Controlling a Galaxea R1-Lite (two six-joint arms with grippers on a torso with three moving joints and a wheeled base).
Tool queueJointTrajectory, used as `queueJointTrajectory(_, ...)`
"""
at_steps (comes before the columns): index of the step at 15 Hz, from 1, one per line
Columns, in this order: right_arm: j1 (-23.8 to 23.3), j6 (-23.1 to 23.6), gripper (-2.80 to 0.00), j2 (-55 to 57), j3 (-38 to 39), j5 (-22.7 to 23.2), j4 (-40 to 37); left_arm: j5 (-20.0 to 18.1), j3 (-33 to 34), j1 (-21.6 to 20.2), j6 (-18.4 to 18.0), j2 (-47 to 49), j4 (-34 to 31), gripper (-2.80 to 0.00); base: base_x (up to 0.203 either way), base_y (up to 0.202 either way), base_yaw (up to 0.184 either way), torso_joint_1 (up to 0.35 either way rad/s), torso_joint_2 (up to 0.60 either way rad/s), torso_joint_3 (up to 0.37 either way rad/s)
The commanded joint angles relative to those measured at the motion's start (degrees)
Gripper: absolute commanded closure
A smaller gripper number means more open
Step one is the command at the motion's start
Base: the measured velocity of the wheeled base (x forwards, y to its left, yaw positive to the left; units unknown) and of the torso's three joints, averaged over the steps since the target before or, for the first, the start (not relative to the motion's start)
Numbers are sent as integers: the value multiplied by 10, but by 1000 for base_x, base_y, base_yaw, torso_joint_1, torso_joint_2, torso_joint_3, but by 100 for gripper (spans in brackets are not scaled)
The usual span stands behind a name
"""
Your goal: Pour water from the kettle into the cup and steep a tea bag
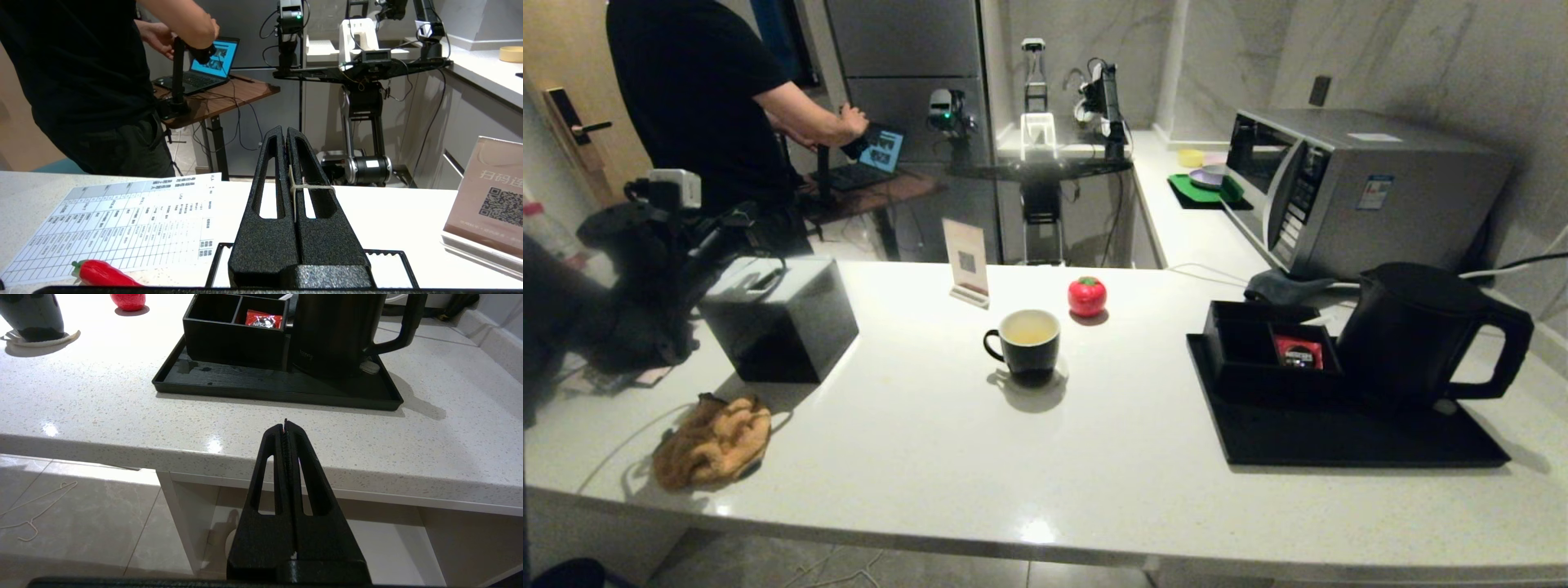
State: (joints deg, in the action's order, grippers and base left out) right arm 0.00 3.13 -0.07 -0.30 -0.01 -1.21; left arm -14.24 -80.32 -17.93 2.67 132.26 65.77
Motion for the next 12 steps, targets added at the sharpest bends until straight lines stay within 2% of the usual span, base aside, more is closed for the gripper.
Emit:
queueJointTrajectory(1,0,0,0,1,0,0,0,-1,-1,0,1,-2,4,0,0,0,0,0,0,0)
queueJointTrajectory(12,0,0,0,1,0,0,0,-4,4,-17,0,-5,4,0,0,0,0,0,0,0)
